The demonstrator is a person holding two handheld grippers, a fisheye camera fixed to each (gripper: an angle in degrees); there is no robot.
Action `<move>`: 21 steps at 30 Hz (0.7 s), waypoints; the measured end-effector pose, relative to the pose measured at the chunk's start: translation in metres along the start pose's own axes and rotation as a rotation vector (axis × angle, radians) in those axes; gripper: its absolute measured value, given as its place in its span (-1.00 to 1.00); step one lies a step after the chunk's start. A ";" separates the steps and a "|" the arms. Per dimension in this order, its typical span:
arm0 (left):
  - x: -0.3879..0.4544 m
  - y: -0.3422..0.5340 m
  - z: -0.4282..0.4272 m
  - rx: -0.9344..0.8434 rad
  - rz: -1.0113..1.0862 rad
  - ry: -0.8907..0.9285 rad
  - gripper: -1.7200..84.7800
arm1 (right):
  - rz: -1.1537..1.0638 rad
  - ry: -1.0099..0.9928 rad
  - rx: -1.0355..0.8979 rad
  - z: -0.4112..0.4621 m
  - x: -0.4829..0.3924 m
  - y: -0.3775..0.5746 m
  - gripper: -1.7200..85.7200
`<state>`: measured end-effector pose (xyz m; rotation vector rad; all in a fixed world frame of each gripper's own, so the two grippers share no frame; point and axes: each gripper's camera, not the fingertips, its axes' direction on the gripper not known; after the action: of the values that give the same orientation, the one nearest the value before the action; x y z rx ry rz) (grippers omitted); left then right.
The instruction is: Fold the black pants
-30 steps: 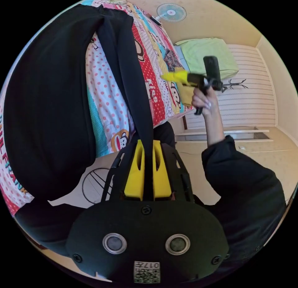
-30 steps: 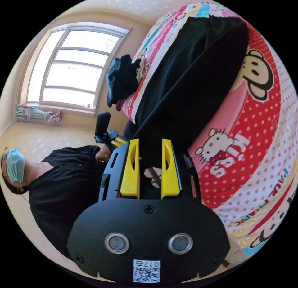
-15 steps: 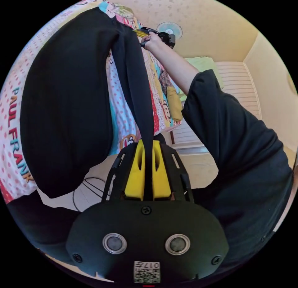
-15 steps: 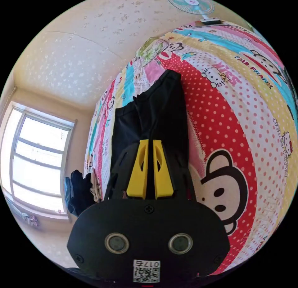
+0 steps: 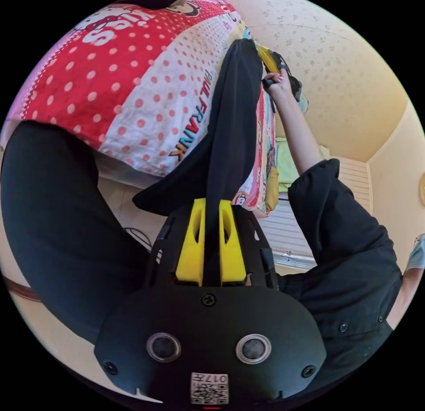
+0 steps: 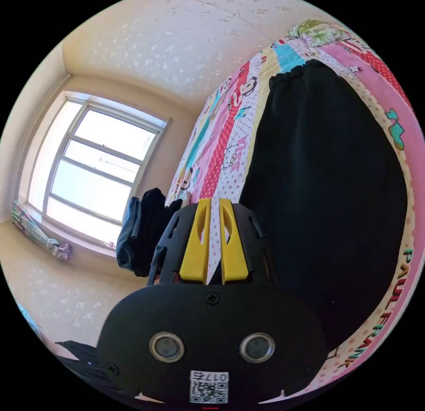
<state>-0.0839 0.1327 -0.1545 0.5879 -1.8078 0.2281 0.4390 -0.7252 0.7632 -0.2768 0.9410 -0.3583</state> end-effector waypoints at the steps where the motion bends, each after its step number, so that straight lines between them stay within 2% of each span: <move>1: -0.001 0.001 0.000 -0.005 -0.004 -0.003 -0.78 | -0.021 -0.040 -0.005 -0.012 0.000 0.025 -0.86; 3: 0.001 0.004 -0.004 -0.009 0.020 -0.046 -0.75 | -0.062 0.030 -0.038 -0.034 -0.002 0.068 -0.83; 5: 0.007 0.002 -0.010 0.007 0.056 -0.118 -0.72 | -0.105 0.211 -0.073 -0.071 -0.001 0.139 -0.79; 8: 0.018 -0.011 -0.021 0.054 0.114 -0.172 -0.71 | -0.066 0.320 -0.089 -0.110 0.012 0.238 -0.77; 12: 0.038 -0.049 -0.014 0.054 0.187 -0.182 -0.71 | -0.007 0.227 -0.121 -0.117 0.022 0.354 -0.78; 14: 0.049 -0.062 -0.007 0.048 0.195 -0.231 -0.71 | 0.010 0.177 -0.027 -0.126 0.009 0.404 -0.78; 18: 0.067 -0.066 0.002 0.114 0.200 -0.320 -0.72 | -0.016 0.153 0.068 -0.130 -0.019 0.437 -0.79; 21: 0.057 -0.066 0.030 0.037 0.148 -0.337 -0.77 | -0.059 0.202 -0.005 -0.107 -0.029 0.437 -0.79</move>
<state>-0.0877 0.0472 -0.1201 0.5426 -2.1809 0.2763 0.4129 -0.3253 0.5579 -0.2773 1.1339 -0.4443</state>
